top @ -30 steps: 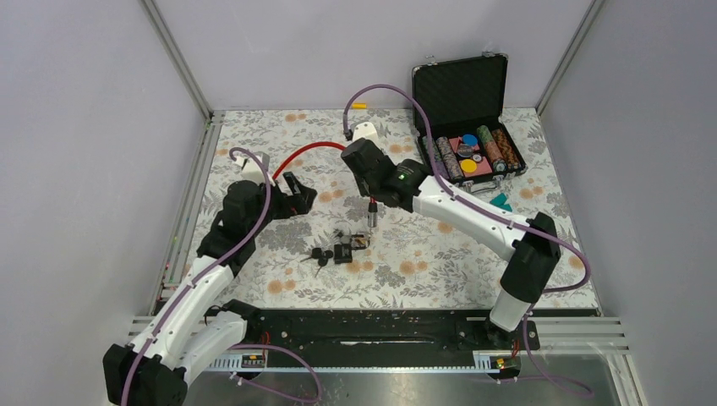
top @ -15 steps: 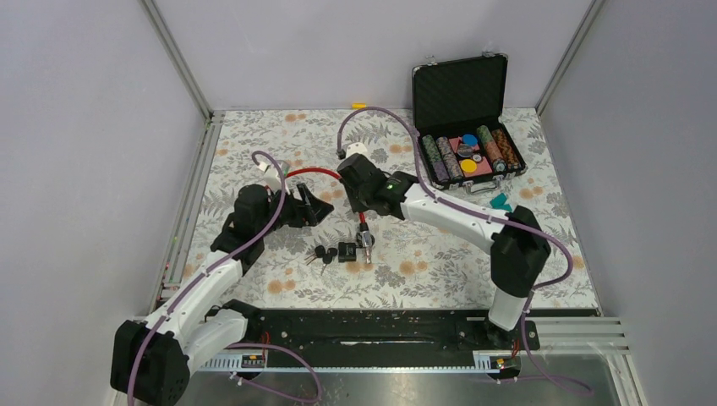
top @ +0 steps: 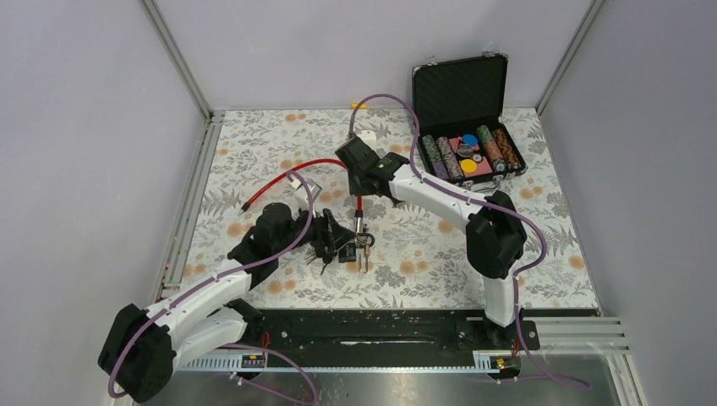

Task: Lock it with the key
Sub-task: Pick up the lock from the center of the board.

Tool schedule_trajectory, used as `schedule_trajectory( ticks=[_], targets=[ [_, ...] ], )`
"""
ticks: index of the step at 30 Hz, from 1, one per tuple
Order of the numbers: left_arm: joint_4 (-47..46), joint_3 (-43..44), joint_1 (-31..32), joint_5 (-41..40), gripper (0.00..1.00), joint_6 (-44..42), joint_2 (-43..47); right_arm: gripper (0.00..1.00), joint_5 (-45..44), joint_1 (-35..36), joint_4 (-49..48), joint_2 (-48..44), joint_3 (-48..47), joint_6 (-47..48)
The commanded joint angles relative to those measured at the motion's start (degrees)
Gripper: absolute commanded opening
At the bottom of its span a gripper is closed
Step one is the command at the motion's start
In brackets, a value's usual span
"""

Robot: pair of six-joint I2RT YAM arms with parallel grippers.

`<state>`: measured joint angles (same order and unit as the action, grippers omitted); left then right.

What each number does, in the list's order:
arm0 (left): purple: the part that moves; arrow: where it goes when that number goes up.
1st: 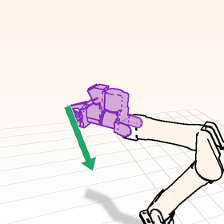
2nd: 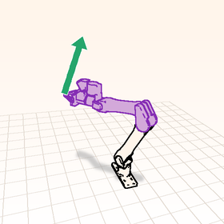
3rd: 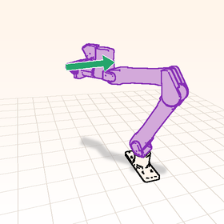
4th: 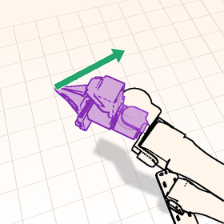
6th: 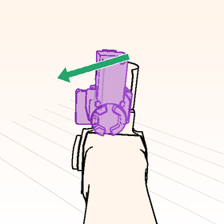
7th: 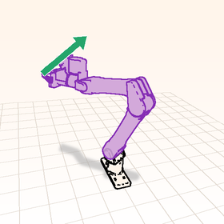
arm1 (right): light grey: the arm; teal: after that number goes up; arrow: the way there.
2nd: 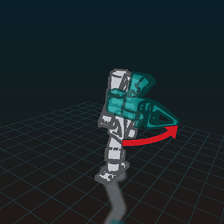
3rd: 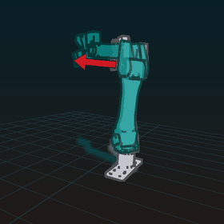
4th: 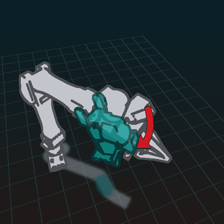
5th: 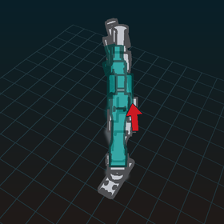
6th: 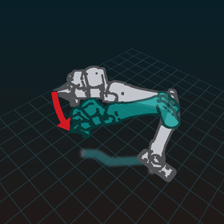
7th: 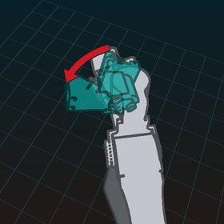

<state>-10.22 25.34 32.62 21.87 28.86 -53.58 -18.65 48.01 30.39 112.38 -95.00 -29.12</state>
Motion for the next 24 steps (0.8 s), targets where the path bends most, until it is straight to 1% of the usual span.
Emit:
schedule_trajectory(
  ticks=[1, 6, 9, 13, 16, 22, 24],
  targets=[
    [-5.6, 0.8, 1.9, -4.0, 0.63, -2.1, -1.9, 0.00, -5.0, -0.5, 2.0, -0.6, -3.7, -5.4],
    [-3.5, 1.5, 2.5, -6.3, 0.61, -2.3, -3.2, 0.00, -4.5, -2.2, -3.0, -1.7, 0.2, -2.8],
    [-2.3, 2.6, 2.5, -8.3, 0.65, -3.1, -2.5, 0.00, -1.1, -2.9, -5.3, -3.4, 1.0, -0.7],
    [0.1, 6.4, 2.6, -10.2, 0.72, -4.2, -2.9, 0.00, 1.8, -2.9, -4.8, -6.0, -1.2, -0.2],
    [0.1, 9.6, 2.5, -10.0, 0.75, -4.9, -4.6, 0.00, 2.8, -2.9, -3.2, -8.3, -2.7, -2.6],
    [-0.6, 17.0, 2.6, -9.9, 0.76, -4.8, -10.1, 0.00, 5.3, -3.0, -2.1, -13.1, -3.8, -7.6],
    [-0.9, 18.8, 2.8, -11.1, 0.76, -4.8, -12.0, 0.00, 5.8, -3.1, -1.7, -14.2, -4.4, -8.7]
  ],
)
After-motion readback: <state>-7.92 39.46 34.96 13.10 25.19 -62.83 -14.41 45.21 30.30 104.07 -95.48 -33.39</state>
